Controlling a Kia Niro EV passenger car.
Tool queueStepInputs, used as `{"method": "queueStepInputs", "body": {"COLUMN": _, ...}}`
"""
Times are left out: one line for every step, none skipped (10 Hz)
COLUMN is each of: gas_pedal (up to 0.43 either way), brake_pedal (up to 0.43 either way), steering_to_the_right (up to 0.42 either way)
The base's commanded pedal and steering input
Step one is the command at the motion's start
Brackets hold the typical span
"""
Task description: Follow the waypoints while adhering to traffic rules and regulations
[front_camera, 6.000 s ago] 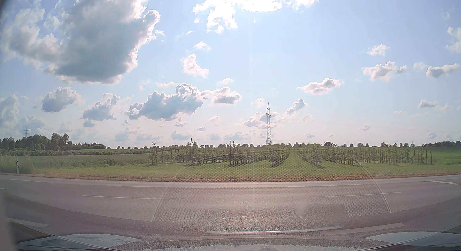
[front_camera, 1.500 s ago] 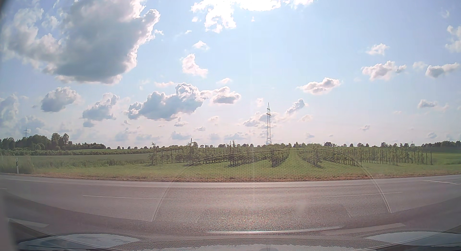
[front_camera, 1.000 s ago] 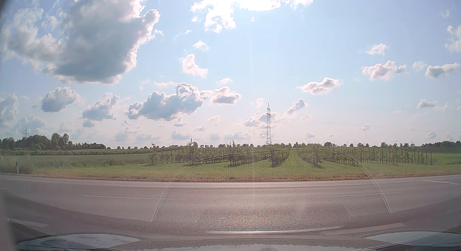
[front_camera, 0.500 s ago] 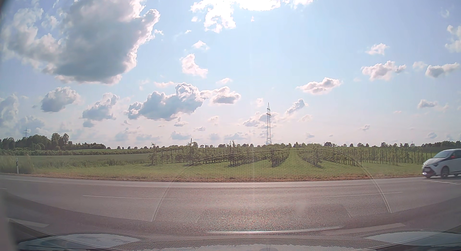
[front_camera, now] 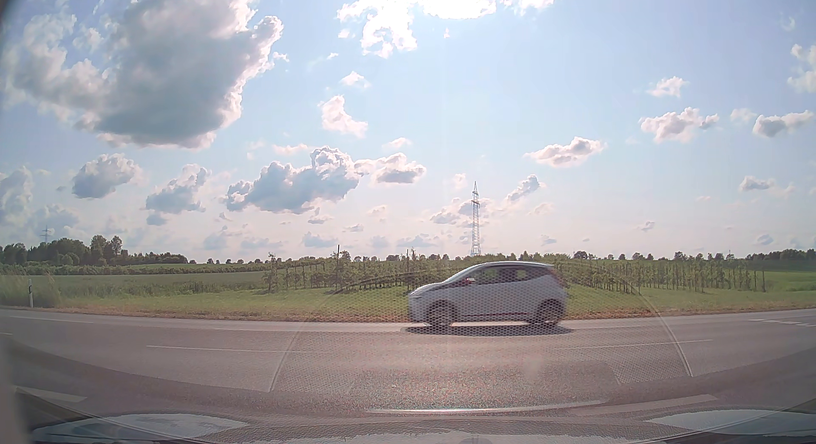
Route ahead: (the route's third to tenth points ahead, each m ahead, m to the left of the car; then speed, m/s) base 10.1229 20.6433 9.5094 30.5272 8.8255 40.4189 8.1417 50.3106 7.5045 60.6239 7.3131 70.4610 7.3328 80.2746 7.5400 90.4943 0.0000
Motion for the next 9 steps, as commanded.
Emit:
{"method": "queueStepInputs", "body": {"gas_pedal": 0.0, "brake_pedal": 0.396, "steering_to_the_right": 0.0}}
{"method": "queueStepInputs", "body": {"gas_pedal": 0.0, "brake_pedal": 0.396, "steering_to_the_right": 0.0}}
{"method": "queueStepInputs", "body": {"gas_pedal": 0.0, "brake_pedal": 0.402, "steering_to_the_right": 0.0}}
{"method": "queueStepInputs", "body": {"gas_pedal": 0.0, "brake_pedal": 0.396, "steering_to_the_right": 0.0}}
{"method": "queueStepInputs", "body": {"gas_pedal": 0.0, "brake_pedal": 0.396, "steering_to_the_right": 0.0}}
{"method": "queueStepInputs", "body": {"gas_pedal": 0.0, "brake_pedal": 0.396, "steering_to_the_right": 0.0}}
{"method": "queueStepInputs", "body": {"gas_pedal": 0.0, "brake_pedal": 0.396, "steering_to_the_right": 0.0}}
{"method": "queueStepInputs", "body": {"gas_pedal": 0.0, "brake_pedal": 0.396, "steering_to_the_right": 0.0}}
{"method": "queueStepInputs", "body": {"gas_pedal": 0.0, "brake_pedal": 0.396, "steering_to_the_right": 0.0}}
